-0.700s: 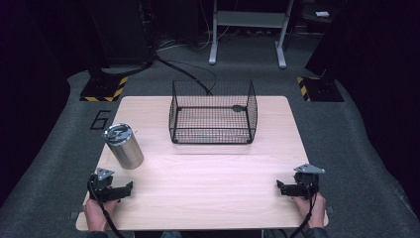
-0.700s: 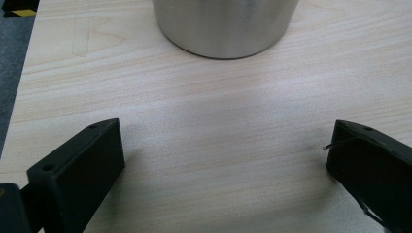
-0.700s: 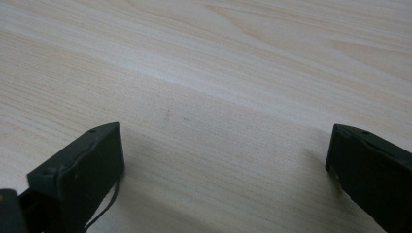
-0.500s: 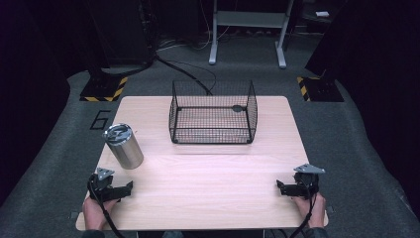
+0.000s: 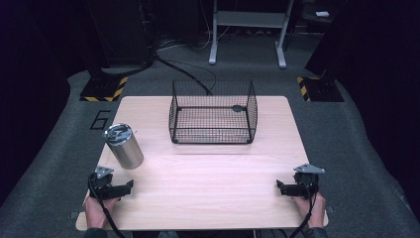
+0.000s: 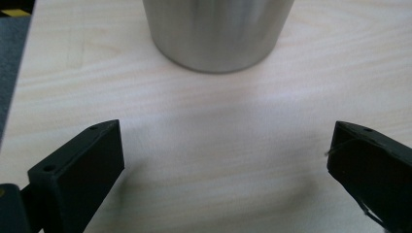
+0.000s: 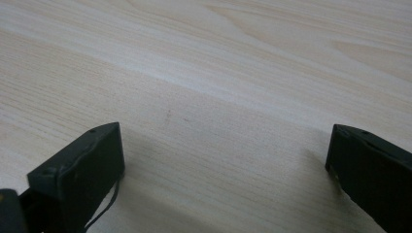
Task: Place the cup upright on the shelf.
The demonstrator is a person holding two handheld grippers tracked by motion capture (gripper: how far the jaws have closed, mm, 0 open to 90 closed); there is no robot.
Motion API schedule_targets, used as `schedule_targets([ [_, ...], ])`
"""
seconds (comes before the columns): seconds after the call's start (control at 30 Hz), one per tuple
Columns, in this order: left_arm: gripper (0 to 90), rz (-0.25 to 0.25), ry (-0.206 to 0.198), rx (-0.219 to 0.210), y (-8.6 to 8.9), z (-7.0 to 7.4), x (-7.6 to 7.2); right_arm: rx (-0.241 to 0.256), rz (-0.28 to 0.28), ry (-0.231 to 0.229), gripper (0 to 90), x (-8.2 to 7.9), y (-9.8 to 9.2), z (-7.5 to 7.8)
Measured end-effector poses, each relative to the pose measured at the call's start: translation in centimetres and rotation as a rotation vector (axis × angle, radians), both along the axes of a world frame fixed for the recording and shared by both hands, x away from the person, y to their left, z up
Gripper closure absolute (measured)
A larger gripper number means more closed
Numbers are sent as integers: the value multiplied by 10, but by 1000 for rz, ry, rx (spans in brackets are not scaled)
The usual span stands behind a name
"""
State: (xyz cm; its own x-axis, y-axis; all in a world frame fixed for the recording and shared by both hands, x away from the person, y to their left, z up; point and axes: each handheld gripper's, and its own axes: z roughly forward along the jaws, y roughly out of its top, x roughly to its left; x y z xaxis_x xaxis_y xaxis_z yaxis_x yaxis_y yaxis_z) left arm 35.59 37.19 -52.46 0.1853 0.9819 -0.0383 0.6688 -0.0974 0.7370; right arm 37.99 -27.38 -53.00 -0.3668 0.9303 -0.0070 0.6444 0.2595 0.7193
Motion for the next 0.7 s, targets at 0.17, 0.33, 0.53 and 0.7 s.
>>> schedule_targets([
  [0.17,0,1,-50,-23,-2,13,3,3,-3,2,0,0,0,0],
  [0.33,0,13,-101,-74,2,32,8,3,-3,-5,0,0,0,0],
  [0.53,0,17,-166,-103,0,54,16,5,-5,-2,0,0,1,0],
  [0.7,0,19,-205,-103,-6,70,23,5,-4,-2,0,0,0,0],
])
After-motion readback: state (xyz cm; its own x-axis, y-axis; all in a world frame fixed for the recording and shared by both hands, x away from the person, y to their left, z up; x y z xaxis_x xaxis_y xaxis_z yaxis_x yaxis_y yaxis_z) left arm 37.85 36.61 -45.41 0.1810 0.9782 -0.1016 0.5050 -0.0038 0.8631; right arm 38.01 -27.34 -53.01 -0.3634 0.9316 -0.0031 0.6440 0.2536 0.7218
